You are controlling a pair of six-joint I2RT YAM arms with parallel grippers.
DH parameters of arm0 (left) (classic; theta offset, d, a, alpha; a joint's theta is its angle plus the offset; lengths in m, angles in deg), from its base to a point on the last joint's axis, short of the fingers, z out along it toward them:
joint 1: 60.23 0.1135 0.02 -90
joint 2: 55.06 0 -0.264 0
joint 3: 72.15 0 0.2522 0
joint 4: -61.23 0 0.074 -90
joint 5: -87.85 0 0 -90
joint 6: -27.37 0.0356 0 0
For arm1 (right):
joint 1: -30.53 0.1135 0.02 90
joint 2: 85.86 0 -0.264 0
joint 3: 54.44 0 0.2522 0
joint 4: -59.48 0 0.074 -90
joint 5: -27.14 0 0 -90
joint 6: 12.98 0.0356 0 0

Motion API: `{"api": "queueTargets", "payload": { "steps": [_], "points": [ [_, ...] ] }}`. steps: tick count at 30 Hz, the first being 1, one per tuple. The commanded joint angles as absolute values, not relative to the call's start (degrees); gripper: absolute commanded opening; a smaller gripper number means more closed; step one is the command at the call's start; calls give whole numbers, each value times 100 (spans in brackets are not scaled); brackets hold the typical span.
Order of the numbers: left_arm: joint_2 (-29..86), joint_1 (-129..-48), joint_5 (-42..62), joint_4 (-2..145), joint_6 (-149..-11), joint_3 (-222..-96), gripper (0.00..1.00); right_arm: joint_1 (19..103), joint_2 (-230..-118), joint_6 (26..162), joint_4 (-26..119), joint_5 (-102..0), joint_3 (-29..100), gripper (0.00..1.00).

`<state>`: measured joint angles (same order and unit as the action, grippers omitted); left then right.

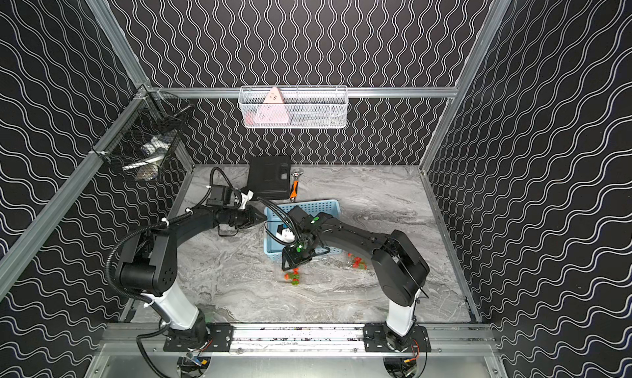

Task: Pack strawberries into containers
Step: Place the strawberry in the packing box, then pick up the strawberry from the basket.

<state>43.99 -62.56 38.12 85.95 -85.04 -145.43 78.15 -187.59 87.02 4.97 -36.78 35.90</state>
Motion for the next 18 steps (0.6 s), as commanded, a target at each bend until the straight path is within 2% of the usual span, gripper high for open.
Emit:
{"api": "queueTargets", "payload": {
  "steps": [1,6,15,18],
  "points": [
    [4390,-6247,3889,8513,-8402,-14550,28,7533,-18446,8680,426,-3889,3874,46],
    [4364,-6251,3864,8543,-8371,-14556,28,6741,-18596,8314,264,-4342,4371,48],
    [4408,-6251,3892,8545,-8363,-14567,28,6343,-20283,7456,-225,-6615,5532,50],
    [4399,-6251,3879,8580,-8328,-14576,28,6245,-20641,7335,-308,-6534,5758,51]
  ]
}}
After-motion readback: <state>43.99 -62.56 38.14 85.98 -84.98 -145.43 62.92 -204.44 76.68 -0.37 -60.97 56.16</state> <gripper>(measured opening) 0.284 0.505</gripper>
